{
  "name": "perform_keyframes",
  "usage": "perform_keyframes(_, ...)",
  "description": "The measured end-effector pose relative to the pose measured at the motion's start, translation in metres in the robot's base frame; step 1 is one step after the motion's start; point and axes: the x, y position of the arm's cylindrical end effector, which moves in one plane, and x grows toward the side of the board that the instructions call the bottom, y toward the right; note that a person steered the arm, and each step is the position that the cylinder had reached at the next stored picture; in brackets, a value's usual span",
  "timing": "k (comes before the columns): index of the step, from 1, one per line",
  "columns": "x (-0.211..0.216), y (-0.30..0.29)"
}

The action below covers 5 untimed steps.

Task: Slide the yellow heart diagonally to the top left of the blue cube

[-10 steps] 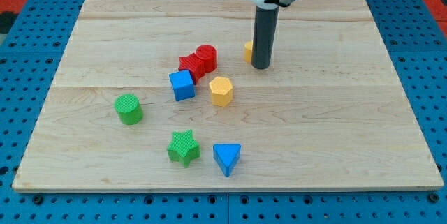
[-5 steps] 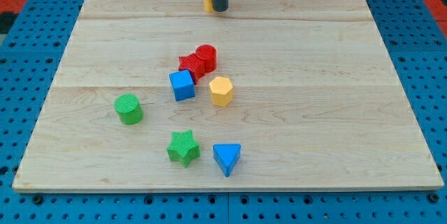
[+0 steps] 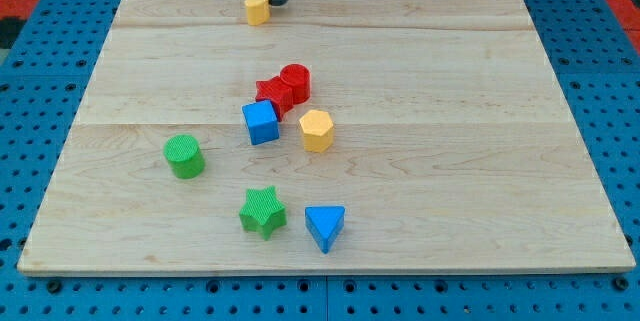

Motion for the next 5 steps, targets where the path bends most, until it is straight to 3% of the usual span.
perform_keyframes(5,-0.0076,-0.006)
